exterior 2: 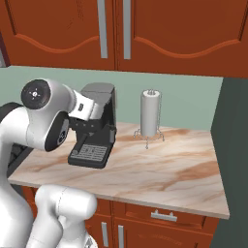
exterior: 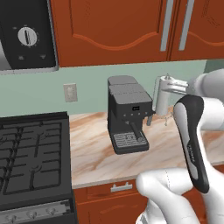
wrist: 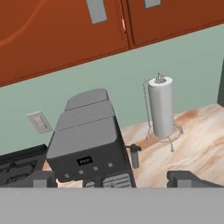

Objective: Open the cabinet. Pick the bar soap and place it next to the sink. Then close the cabinet.

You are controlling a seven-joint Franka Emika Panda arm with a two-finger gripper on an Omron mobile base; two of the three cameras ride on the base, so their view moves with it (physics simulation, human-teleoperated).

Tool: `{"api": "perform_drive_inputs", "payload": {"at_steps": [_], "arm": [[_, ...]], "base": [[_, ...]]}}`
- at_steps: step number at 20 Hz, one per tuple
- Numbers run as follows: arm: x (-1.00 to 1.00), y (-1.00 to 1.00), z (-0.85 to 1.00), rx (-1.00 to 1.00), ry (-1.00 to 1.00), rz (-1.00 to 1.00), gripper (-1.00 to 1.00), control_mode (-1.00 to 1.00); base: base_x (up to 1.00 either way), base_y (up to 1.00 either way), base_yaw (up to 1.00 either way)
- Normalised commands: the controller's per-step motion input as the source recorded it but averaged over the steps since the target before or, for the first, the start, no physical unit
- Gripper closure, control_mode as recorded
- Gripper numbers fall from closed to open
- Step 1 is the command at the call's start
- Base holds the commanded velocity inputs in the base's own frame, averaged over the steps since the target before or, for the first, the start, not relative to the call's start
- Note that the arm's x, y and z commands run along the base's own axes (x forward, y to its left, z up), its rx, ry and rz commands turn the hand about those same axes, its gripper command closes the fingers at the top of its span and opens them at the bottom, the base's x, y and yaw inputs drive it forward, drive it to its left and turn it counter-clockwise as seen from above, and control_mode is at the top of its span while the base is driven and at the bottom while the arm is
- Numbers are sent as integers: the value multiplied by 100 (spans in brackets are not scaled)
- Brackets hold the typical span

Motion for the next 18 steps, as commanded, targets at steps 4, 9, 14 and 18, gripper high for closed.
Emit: {"api": "perform_drive_inputs", "payload": {"at_steps": [4, 9, 14, 18], "arm": [[-28, -6, 39, 0, 0, 0, -100, -100], [-23, 0, 37, -1, 0, 0, -100, -100], [-16, 0, 45, -3, 0, 0, -100, -100], [-2, -3, 40, -5, 2, 0, -100, -100]], "base": [[0, 0, 0], [0, 0, 0], [0, 0, 0], [0, 0, 0]]}}
